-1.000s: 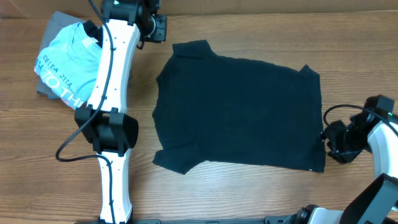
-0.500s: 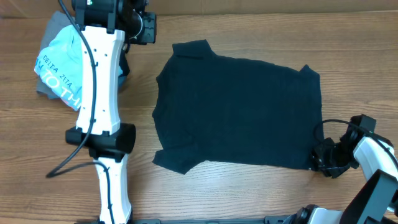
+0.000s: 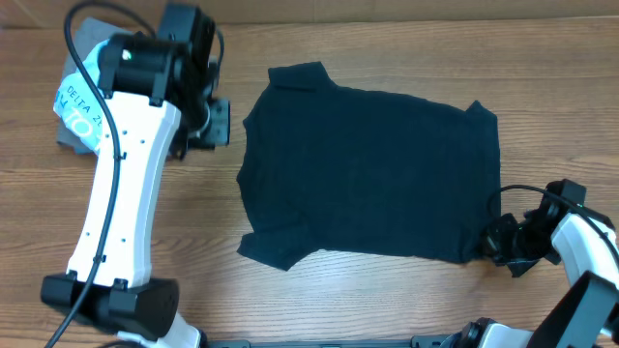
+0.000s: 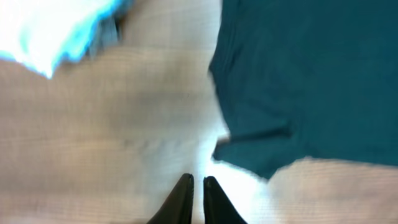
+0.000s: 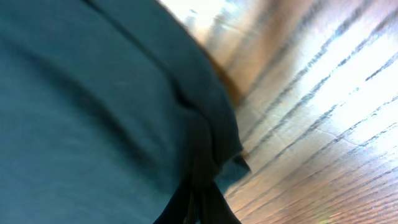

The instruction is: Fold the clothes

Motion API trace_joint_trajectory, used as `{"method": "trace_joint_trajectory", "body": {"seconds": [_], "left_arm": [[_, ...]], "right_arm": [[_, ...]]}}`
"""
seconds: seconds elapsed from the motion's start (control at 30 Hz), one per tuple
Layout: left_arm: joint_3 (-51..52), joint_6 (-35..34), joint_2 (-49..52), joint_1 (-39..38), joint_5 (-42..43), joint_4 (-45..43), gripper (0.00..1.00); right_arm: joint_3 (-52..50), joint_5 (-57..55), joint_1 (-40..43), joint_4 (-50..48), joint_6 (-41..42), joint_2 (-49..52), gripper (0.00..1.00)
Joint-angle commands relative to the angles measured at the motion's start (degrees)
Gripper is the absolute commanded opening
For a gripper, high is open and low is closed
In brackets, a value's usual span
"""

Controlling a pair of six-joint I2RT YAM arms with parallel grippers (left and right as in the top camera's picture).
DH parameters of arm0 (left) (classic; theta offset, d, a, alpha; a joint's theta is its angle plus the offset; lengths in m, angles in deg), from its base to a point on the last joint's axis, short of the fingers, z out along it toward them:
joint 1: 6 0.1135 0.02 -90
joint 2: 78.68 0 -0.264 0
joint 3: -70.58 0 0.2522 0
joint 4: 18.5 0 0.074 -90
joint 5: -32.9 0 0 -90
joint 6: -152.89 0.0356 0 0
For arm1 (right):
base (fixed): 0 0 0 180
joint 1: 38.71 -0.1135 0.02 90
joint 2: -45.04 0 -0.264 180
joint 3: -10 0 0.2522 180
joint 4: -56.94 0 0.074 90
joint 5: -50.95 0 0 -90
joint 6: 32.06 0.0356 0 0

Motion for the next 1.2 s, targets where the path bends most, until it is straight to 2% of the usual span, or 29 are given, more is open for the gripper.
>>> {"method": "trace_joint_trajectory", "body": {"seconds": [0.0, 0.07, 0.17, 0.33, 0.4, 0.6, 0.77, 0.97, 1.0, 1.03, 1.07, 1.13, 1.17], "left_arm": [[10.36, -2.56, -5.62, -0.61, 5.09, -2.40, 0.18], [17.86, -1.60, -7.63, -1.84, 9.05, -5.33, 0.26], [29.44, -2.10, -8.87, -4.92, 11.39, -10.60, 0.33], [48.52, -4.46, -8.59, -9.94, 15.19, -23.54, 0.40], [53.11, -5.31, -8.59, -10.19, 15.47, -28.00, 0.42], [60.17, -5.77, -8.59, -9.92, 13.33, -35.43, 0.49], [64.50, -8.09, -8.59, -9.90, 7.61, -42.86, 0.56], [68.91, -8.96, -8.59, -9.60, 6.84, -48.43, 0.56], [69.57, -9.55, -8.59, -9.49, 7.21, -49.40, 0.55], [70.14, -9.79, -8.59, -9.46, 7.23, -50.40, 0.49], [70.47, -9.84, -8.59, -9.46, 7.50, -51.28, 0.39], [70.34, -9.70, -8.59, -9.46, 9.05, -51.78, 0.09], [69.96, -9.49, -8.59, -9.44, 10.91, -51.17, 0.04]], "right_arm": [[2.82, 3.52, -0.17, -0.39, -3.23, -3.21, 0.04], [2.99, 4.02, -0.17, -0.22, -3.52, -4.02, 0.04], [2.99, 4.00, -0.17, -0.22, -3.52, -4.33, 0.04], [2.99, 3.98, -0.17, 0.09, -3.52, -4.33, 0.04], [2.99, 3.98, -0.17, 0.24, -3.52, -4.33, 0.04], [2.99, 3.98, -0.17, 0.28, -3.54, -4.33, 0.04], [2.99, 3.98, -0.17, 0.35, -3.54, -4.33, 0.04], [2.99, 3.96, -0.17, 1.20, -3.54, -4.33, 0.04], [2.99, 3.96, -0.17, 1.27, -3.54, -4.33, 0.04], [2.99, 3.93, -0.17, 1.36, -3.54, -4.33, 0.04], [2.99, 3.93, -0.17, 1.38, -3.54, -4.33, 0.04], [2.99, 3.96, -0.17, 1.42, -3.54, -4.33, 0.04], [2.99, 3.93, -0.15, 1.60, -3.54, -4.33, 0.04]]}}
